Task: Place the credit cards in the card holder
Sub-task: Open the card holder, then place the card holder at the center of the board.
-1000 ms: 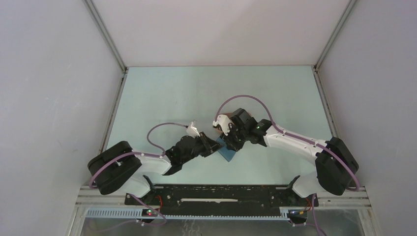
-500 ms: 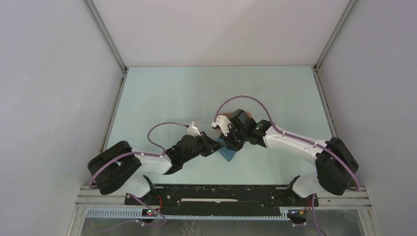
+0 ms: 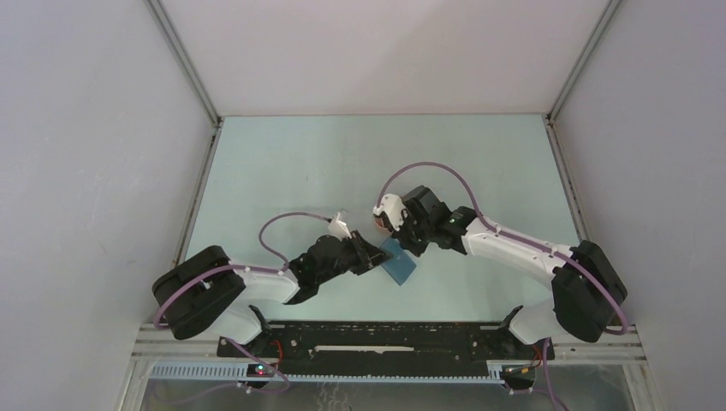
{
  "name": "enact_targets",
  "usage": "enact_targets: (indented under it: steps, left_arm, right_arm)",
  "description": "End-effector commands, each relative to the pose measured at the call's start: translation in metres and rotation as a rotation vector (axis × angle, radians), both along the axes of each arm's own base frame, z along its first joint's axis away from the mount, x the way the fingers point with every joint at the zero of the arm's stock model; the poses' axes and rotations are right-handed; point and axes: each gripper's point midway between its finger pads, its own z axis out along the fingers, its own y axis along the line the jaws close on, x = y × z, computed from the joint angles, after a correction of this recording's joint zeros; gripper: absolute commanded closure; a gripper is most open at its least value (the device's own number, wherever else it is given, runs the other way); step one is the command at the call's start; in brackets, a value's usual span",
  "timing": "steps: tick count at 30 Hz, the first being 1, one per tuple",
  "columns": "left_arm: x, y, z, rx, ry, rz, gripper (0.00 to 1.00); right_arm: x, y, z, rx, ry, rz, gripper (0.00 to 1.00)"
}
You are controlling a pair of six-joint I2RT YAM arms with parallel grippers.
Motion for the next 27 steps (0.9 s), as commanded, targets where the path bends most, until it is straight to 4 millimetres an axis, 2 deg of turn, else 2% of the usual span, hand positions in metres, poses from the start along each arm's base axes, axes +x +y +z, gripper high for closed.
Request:
enact_targets:
  steps: [1,4,7,12,16,21,24,27]
  left_arm:
    - [-0.003,-0.016,0.056,-0.120,-0.170,-0.083,1.00]
    - [-0.008,-0.015,0.054,-0.062,-0.254,-0.152,1.00]
    - [-0.010,-0.014,0.042,-0.016,-0.248,-0.201,0.98]
    - [-0.007,-0.013,0.011,0.038,-0.168,-0.223,0.78]
    - [0.010,0.003,-0.010,0.093,-0.136,-0.136,0.65]
    - [0.029,0.041,-0.037,0.253,-0.108,0.019,0.47]
    - [0.032,0.055,-0.034,0.275,-0.133,0.072,0.46]
    - [0.030,0.058,-0.014,0.238,-0.189,0.080,0.46]
  right_arm:
    - [0.011,-0.002,0.027,0.088,-0.025,0.010,1.00]
    - [-0.006,-0.008,0.033,0.155,0.073,0.089,1.00]
    - [-0.018,-0.015,0.032,0.164,0.127,0.136,1.00]
    - [-0.022,-0.018,0.027,0.162,0.172,0.138,1.00]
    - [-0.023,-0.019,0.020,0.144,0.203,0.136,1.00]
    - [-0.019,-0.022,0.008,0.103,0.232,0.101,1.00]
    - [-0.012,-0.027,0.000,0.066,0.243,0.056,1.00]
    - [-0.007,-0.032,-0.008,0.051,0.268,0.018,1.00]
